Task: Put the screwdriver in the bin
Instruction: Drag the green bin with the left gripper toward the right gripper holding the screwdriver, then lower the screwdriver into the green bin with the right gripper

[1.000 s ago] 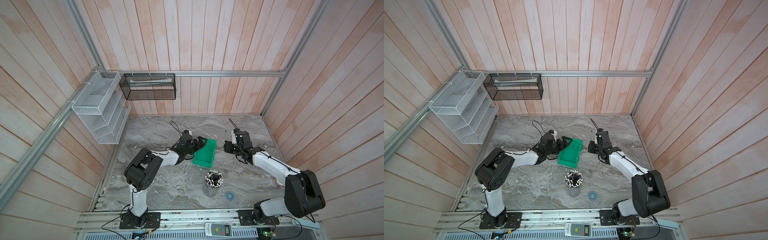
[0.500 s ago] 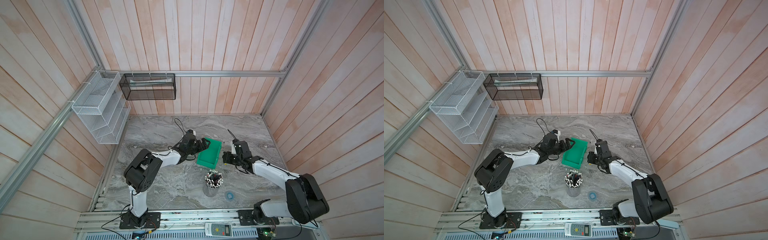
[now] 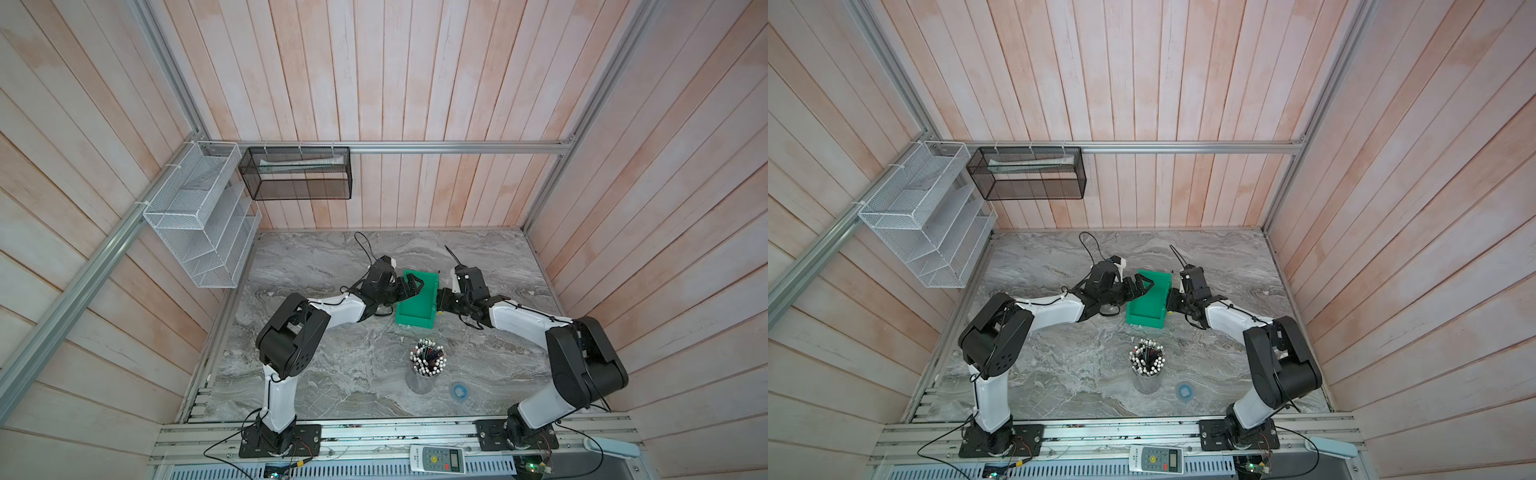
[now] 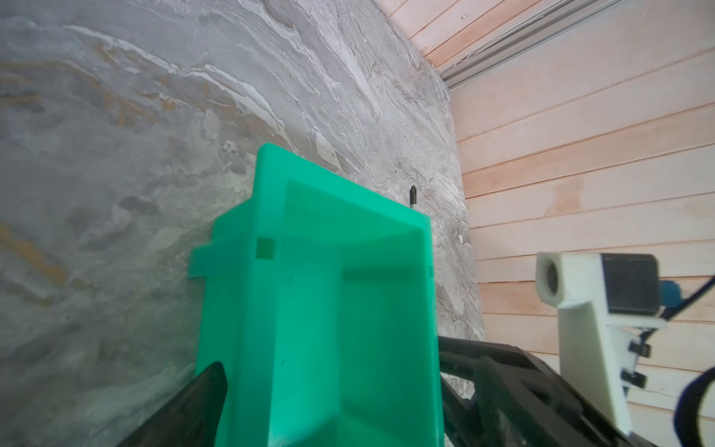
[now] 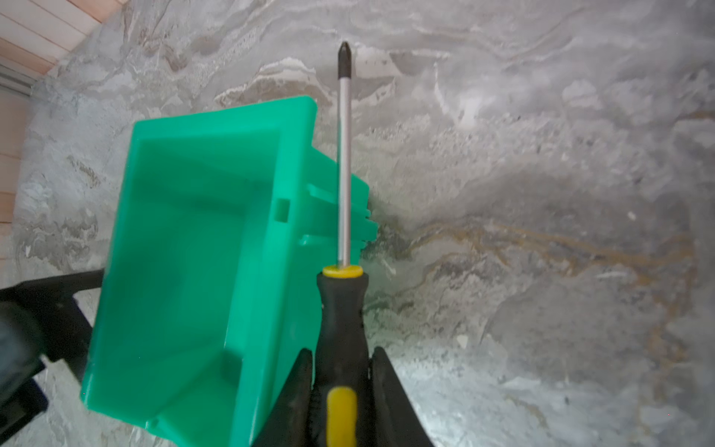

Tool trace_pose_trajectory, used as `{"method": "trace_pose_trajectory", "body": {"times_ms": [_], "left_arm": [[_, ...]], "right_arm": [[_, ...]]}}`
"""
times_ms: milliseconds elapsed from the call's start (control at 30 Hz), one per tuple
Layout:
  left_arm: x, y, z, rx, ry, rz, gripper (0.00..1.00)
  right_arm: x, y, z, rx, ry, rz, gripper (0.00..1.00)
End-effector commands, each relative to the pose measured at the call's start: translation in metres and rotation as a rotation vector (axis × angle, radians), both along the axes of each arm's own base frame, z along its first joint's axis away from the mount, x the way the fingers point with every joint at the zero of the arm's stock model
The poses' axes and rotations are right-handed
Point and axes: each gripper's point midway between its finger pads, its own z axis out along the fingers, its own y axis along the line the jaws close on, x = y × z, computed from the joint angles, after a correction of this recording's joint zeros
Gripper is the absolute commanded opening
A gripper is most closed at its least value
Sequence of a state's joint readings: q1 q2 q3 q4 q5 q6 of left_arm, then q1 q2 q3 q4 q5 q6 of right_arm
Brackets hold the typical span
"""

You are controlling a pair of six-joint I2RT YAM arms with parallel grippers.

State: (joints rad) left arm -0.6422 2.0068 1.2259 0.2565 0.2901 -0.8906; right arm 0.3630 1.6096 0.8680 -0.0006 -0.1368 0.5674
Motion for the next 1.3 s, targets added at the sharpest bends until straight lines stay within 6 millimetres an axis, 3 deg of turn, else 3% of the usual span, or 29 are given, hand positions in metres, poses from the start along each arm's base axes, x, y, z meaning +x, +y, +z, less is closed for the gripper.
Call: {"method": "trace_pose_trajectory", "body": {"times_ms": [0,200,400,533,667,800,900,1100,1267], "left_arm": [[-0.001,-0.032,0.017,-0.073,-0.015,-0.069,1.00],[0.019,-0.054,0.018,-0.115,-0.020,-0.069,1.00],[0.012,-0.075,0.017,-0.166,-0.001,-0.108,1.00],[0.002,-0.080,0.022,-0.162,-0.002,-0.132,1.00],[0.004,-0.064,0.031,-0.078,-0.066,-0.117,1.00],[0.011,-0.037,0.057,-0.002,-0.141,-0.087,1.00],[0.013,-0.013,0.081,0.051,-0.212,-0.049,1.00],[-0.007,0.026,0.125,0.145,-0.349,-0.012,1.00],[-0.034,0.046,0.141,0.191,-0.428,-0.008,1.00]], "right_arm": [[0.033,0.003,0.019,0.037,-0.074,0.002,0.22],[0.067,-0.040,0.000,-0.036,-0.041,-0.087,0.22],[0.074,-0.083,-0.010,-0.052,-0.020,-0.151,0.22],[0.071,-0.109,0.011,-0.123,-0.047,-0.194,0.23],[0.065,-0.122,0.057,-0.153,-0.123,-0.234,0.23],[0.055,-0.114,0.099,-0.112,-0.192,-0.229,0.24],[0.048,-0.098,0.115,-0.068,-0.213,-0.197,0.25],[0.038,-0.043,0.111,0.011,-0.186,-0.088,0.25],[0.026,-0.015,0.094,0.103,-0.151,-0.068,0.25]]}}
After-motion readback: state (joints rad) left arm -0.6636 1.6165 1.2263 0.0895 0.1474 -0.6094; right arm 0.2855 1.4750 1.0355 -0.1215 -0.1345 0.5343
